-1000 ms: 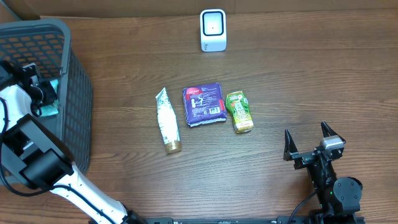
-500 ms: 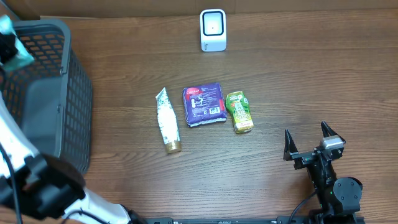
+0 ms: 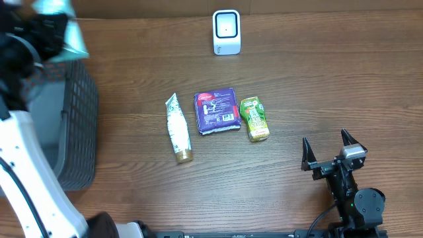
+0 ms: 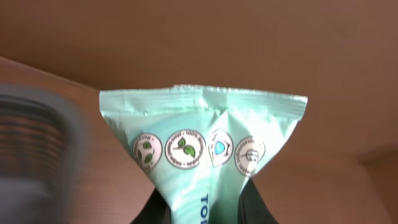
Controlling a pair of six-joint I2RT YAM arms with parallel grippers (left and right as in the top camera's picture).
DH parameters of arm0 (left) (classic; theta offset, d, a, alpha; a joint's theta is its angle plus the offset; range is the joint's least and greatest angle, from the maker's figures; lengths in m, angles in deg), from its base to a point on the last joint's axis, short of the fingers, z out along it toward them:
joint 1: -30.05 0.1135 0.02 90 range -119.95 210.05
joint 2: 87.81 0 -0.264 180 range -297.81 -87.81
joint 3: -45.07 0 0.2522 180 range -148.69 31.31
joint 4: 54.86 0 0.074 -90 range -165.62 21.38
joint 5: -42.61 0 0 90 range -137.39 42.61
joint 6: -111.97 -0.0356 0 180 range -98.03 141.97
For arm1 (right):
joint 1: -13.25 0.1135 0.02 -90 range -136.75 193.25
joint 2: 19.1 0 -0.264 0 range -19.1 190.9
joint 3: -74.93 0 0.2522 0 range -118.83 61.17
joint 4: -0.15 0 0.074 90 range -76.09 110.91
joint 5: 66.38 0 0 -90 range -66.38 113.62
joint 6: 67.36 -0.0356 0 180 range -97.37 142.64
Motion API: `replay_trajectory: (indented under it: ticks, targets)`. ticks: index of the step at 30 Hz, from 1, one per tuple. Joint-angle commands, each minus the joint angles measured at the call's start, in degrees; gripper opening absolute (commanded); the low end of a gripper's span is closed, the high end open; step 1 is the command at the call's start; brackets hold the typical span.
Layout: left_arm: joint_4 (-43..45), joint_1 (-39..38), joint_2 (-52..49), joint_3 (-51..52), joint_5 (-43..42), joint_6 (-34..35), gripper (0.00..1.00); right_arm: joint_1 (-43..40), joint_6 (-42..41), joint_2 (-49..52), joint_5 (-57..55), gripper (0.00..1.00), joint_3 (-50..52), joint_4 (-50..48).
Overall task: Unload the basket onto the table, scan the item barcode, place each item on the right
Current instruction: 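Carry the wipes pack out and drop it right of the green carton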
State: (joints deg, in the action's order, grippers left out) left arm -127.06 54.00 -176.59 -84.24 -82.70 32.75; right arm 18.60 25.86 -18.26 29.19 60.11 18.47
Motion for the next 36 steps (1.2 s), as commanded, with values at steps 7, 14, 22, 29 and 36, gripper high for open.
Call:
replay_trajectory:
  ticks: [7,14,22,29,36]
  targets:
    - [-14.62,-25.64,-1.64,1.14,12.24,-4.15,0.04,0.28,0.17,-0.68,-0.39,1.0,0.59,-0.24]
    - [-7.43,-42.1,-10.91,6.86,17.27,1.64,0.04,0.28,0.17,-0.68,-0.39,1.0,0.59,-0.24]
    - [7.91,-52.76,-25.4,7.5,13.22,12.57,0.04,0.28,0.17,-0.68,-0.39,1.0,0.59,-0.24]
    - [15.8,-58.88,-37.13,7.5,11.52,26.38,0.04,0.28,0.17,-0.68,-0.39,1.0,0.59,-0.24]
    - [19.63,-61.44,-42.36,7.5,4.35,27.06,0.04,0.28,0.15,-0.68,-0.39,1.0,0.59,-0.24]
